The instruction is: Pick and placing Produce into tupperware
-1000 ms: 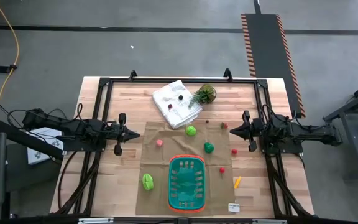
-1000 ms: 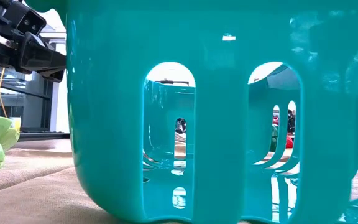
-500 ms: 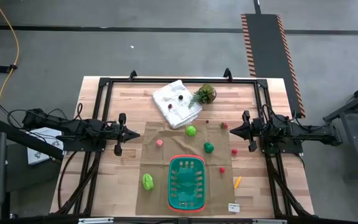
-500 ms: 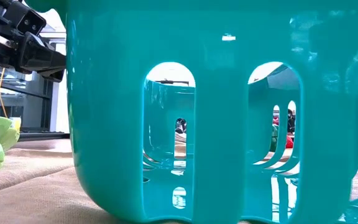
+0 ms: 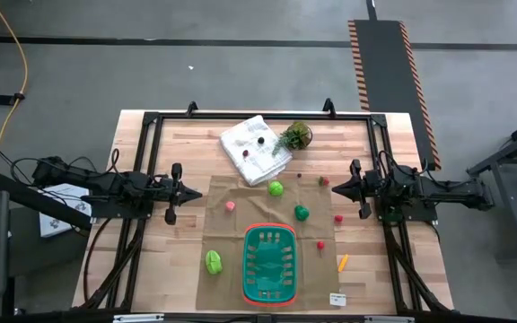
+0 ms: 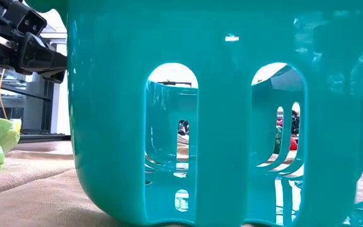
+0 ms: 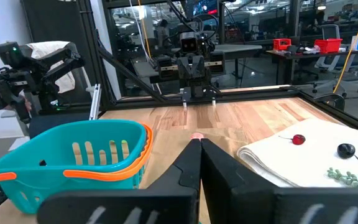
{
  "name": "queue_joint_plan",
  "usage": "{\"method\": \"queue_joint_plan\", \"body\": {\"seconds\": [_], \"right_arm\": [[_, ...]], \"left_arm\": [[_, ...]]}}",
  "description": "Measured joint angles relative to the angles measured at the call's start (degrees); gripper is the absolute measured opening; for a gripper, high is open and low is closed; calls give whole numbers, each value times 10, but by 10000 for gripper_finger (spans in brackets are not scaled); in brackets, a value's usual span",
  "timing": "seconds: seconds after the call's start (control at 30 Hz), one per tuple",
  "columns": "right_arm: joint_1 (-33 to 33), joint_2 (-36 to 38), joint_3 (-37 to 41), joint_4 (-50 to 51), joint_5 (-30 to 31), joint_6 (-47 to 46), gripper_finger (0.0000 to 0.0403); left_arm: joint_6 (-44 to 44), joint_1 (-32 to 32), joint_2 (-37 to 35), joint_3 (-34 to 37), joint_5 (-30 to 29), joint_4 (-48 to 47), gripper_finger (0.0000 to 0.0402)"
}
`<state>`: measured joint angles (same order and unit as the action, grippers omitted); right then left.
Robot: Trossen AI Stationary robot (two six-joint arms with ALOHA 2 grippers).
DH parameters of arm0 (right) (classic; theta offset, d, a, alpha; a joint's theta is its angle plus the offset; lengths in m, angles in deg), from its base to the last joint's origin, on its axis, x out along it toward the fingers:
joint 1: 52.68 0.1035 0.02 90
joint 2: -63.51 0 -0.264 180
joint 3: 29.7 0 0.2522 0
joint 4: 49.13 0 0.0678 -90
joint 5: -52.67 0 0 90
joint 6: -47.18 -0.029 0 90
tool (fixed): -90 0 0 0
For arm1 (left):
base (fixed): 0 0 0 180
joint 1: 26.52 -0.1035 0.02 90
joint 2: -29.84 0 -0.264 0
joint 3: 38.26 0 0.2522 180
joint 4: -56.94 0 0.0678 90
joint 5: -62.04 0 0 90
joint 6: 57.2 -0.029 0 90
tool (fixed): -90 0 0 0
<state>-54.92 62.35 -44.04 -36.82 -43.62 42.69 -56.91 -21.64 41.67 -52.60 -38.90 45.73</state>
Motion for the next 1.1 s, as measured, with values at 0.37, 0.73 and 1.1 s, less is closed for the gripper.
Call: {"method": "queue_joint_plan", "body": {"seconds": [0.37, 0.73, 1.1], "right_arm": [[0, 0, 0, 0, 0, 0, 0], [0, 0, 0, 0, 0, 0, 0], [0, 0, 0, 0, 0, -397, 0]], "left_arm": [[96, 0, 0, 0, 10, 6, 1], [655, 0, 0, 0, 15, 7, 1], [987, 0, 0, 0, 15, 7, 1]]}}
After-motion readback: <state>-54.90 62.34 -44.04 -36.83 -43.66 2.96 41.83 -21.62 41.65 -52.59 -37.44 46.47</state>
